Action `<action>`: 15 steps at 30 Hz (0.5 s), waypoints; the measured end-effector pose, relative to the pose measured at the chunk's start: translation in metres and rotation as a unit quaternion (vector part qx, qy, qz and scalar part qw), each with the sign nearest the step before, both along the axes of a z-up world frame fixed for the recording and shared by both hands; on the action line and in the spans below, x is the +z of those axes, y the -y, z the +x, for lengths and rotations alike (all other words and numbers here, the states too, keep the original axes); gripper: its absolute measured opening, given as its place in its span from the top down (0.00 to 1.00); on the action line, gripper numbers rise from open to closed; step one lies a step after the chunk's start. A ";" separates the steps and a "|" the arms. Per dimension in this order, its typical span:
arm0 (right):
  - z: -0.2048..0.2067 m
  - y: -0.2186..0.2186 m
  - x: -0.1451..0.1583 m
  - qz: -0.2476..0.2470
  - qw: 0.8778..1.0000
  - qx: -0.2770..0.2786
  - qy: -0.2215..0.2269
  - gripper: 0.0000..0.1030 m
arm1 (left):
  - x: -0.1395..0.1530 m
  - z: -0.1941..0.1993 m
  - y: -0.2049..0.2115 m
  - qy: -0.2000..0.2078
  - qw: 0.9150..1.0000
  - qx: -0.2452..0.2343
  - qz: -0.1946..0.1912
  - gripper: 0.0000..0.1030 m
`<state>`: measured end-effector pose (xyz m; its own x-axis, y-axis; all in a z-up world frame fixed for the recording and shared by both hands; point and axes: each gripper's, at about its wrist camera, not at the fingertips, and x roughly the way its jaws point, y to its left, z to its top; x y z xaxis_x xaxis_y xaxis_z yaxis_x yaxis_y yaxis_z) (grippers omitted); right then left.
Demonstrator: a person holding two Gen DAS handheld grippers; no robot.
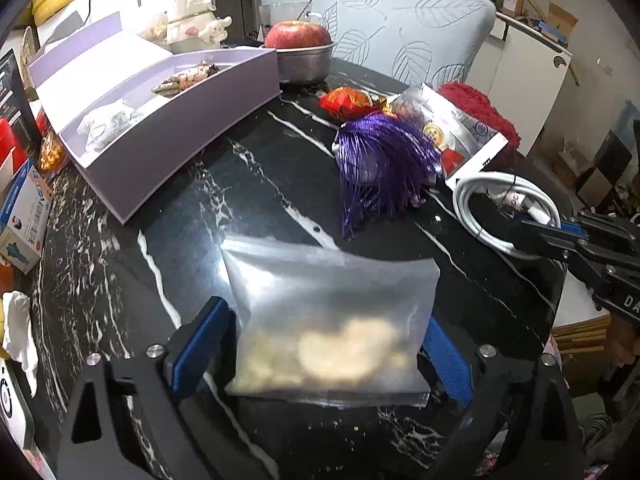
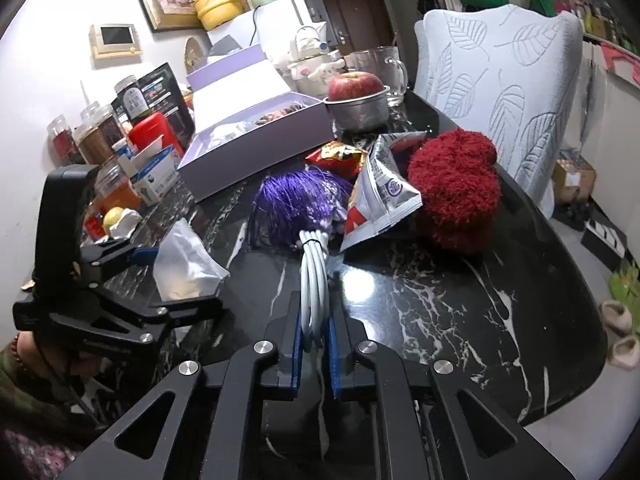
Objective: Organize soft objects
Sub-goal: 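Carry the zip bag and cable coil over to the open lavender box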
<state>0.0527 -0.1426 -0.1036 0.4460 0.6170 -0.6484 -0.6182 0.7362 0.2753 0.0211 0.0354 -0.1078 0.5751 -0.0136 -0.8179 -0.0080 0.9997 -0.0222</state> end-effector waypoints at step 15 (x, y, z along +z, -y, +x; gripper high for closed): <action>-0.009 -0.006 0.017 0.006 1.000 0.004 0.022 0.90 | 0.017 -0.016 -0.011 0.010 0.999 0.012 -0.032 0.42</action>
